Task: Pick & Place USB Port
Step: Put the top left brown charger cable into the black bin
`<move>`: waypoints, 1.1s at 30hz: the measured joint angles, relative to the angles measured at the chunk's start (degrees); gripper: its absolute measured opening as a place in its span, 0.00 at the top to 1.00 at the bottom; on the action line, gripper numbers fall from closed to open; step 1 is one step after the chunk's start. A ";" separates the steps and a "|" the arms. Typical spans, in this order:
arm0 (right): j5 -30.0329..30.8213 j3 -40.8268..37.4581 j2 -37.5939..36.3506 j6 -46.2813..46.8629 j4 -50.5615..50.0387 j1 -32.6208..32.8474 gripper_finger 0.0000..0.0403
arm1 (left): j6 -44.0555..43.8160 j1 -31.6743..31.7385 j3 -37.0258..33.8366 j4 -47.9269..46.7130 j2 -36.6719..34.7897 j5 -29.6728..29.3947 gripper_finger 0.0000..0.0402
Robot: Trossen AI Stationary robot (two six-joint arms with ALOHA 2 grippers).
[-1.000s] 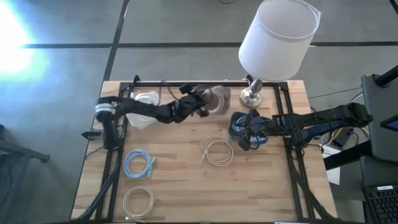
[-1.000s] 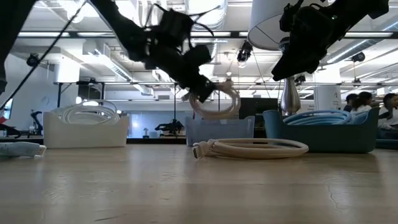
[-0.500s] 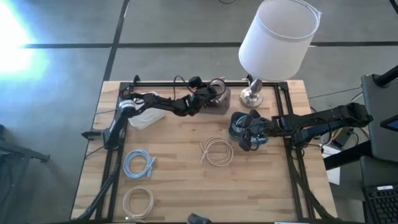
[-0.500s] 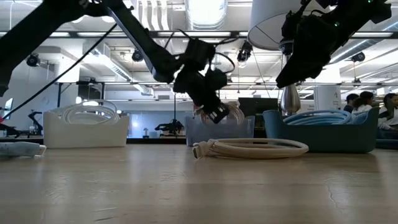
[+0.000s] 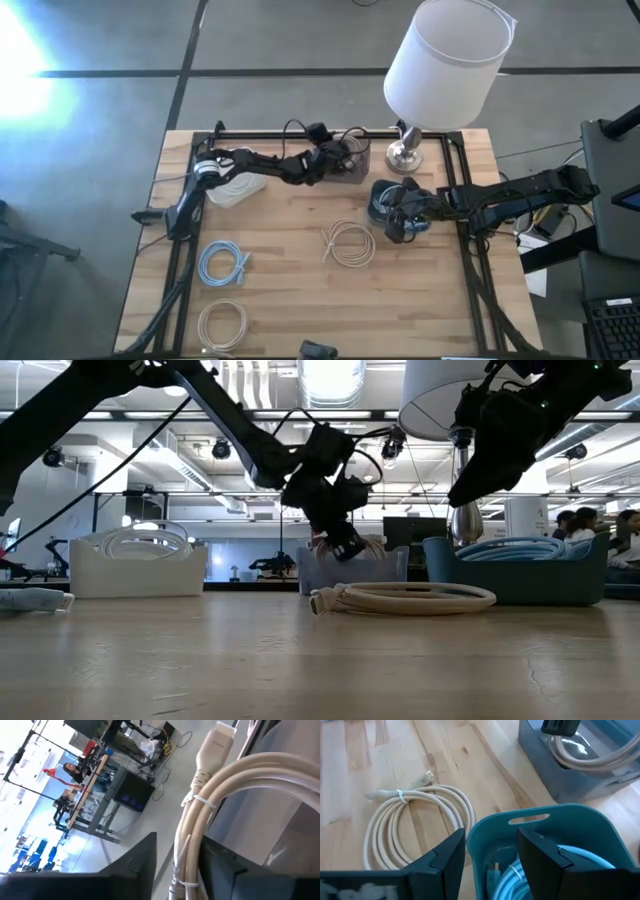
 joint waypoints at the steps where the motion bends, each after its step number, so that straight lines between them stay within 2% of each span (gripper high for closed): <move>1: 0.00 -0.05 -0.02 0.00 0.01 0.00 0.58 | 0.00 0.00 0.37 -0.79 0.00 -0.08 0.63; 6: 0.00 -0.43 -0.02 0.02 0.87 0.00 0.58 | 1.01 -0.43 3.78 -7.05 -0.04 -2.49 0.55; 13: -0.02 -0.65 0.00 -0.20 3.88 0.00 0.58 | -0.41 -2.36 10.72 -25.75 -0.11 -3.54 0.48; 22: -0.28 -0.66 -0.02 -5.01 8.05 0.00 0.58 | 0.88 -7.53 14.98 -28.36 -0.30 -13.48 0.48; 27: -0.48 -0.17 0.00 -8.23 8.17 0.00 0.58 | 0.35 -8.26 16.14 -28.95 -0.93 -10.87 0.48; 31: -0.48 0.57 -0.02 -9.63 8.48 0.00 0.58 | -4.24 -6.82 15.64 -31.37 -0.94 -9.91 0.48; 33: -0.48 1.01 -0.02 -9.68 8.89 0.00 0.58 | -7.08 -5.89 15.46 -34.33 -0.94 -6.90 0.48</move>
